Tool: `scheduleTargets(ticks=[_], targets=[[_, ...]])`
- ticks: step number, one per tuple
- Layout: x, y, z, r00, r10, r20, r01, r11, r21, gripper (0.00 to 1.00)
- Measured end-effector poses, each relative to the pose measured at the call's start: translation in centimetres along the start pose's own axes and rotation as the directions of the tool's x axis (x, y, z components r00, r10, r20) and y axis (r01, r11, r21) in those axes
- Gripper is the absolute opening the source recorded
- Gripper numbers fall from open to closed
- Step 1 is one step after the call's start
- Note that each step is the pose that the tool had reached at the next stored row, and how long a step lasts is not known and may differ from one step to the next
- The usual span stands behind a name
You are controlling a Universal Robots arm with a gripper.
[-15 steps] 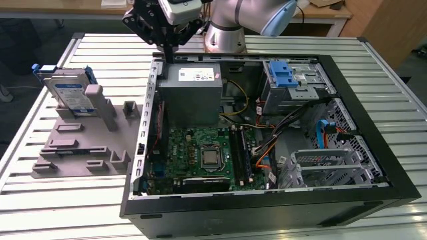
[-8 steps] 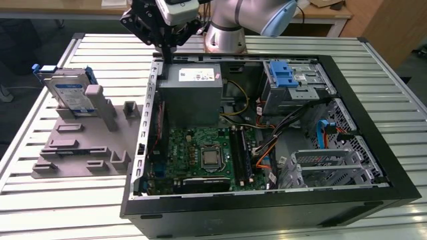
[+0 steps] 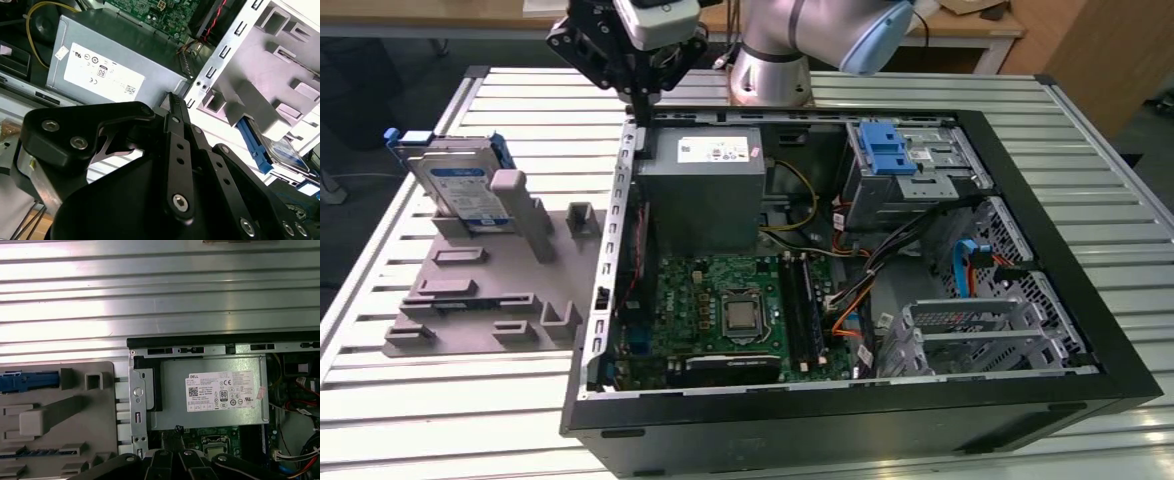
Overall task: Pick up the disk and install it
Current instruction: 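Reach for the disk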
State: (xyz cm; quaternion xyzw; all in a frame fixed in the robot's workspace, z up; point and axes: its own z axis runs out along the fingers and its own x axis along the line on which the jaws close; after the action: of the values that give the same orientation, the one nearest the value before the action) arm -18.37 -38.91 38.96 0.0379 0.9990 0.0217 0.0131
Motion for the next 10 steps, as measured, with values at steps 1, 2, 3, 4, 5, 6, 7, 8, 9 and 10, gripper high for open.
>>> scheduleTargets(ticks=[1, 2, 3, 4, 5, 6, 7, 8, 9, 10], targets=[[0.17, 0.04, 0.0, 1.0, 0.0, 0.0, 0.0, 1.0, 0.0, 0.11], [0.32, 0.07, 0.0, 1.0, 0.0, 0.0, 0.0, 1.0, 0.0, 0.11], [0.45, 0.09, 0.0, 1.0, 0.0, 0.0, 0.0, 1.0, 0.0, 0.11], [0.51, 0.1, 0.01, 1.0, 0.0, 0.0, 0.0, 1.0, -0.0001, 0.11], [0.5, 0.1, 0.01, 1.0, 0.0, 0.0, 0.0, 1.0, 0.0, 0.11], [0.52, 0.1, 0.01, 1.0, 0.0, -0.0001, 0.0, 1.0, 0.0, 0.11], [0.52, 0.1, 0.01, 1.0, 0.0, -0.0001, 0.0, 1.0, 0.0, 0.11], [0.53, 0.1, 0.01, 1.0, 0.0, 0.0, 0.0, 1.0, 0.0, 0.11], [0.54, 0.09, 0.01, 1.0, 0.0, 0.0, 0.0, 1.0, 0.0, 0.11], [0.57, 0.09, 0.01, 1.0, 0.0, 0.0, 0.0, 1.0, -0.0001, 0.11]])
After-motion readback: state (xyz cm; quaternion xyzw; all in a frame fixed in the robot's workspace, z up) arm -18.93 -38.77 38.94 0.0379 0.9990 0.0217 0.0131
